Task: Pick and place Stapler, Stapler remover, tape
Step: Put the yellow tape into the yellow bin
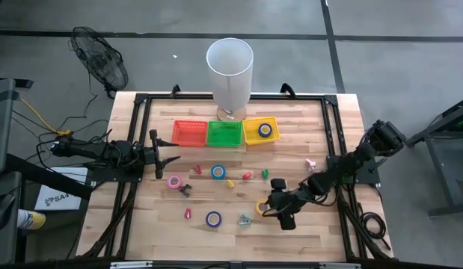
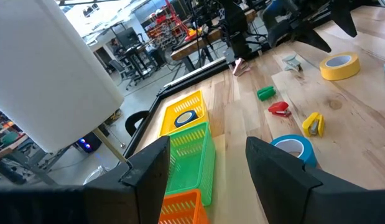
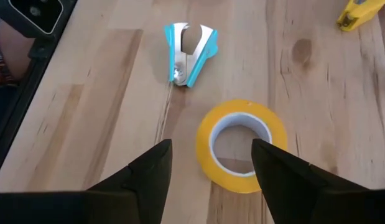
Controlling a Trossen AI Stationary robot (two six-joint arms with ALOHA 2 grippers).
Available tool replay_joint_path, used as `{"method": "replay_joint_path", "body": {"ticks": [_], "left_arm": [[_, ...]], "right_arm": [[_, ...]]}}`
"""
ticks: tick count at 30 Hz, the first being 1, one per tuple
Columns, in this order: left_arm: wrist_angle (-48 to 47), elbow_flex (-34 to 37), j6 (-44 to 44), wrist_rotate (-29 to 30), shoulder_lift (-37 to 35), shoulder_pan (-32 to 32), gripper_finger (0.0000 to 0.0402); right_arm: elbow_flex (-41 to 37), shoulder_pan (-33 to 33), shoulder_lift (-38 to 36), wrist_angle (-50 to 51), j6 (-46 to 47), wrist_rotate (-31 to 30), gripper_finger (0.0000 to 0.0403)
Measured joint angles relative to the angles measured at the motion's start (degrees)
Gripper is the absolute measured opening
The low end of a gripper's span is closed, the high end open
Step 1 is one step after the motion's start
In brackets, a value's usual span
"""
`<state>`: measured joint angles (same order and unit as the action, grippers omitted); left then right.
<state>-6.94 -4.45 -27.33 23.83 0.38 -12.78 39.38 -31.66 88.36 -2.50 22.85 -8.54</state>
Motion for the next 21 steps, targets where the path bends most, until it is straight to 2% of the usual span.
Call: {"method": "replay_joint_path", "body": {"ticks": [7, 16, 21], "left_arm": [[0.0, 0.0, 0.0, 0.0, 0.0, 0.0, 0.0207], [0.0, 0.0, 0.0, 0.0, 0.0, 0.0, 0.0207], [0.0, 0.0, 0.0, 0.0, 0.0, 0.0, 0.0207]], "right_arm": [[4.8, 0.0, 3.9, 2.6, -4.0, 0.5, 0.0207], [17.3, 0.0, 12.2, 20.9, -5.4, 1.5, 0.0207], [20.7, 0.0, 15.7, 24.2, -5.7, 1.9, 0.0207]]}}
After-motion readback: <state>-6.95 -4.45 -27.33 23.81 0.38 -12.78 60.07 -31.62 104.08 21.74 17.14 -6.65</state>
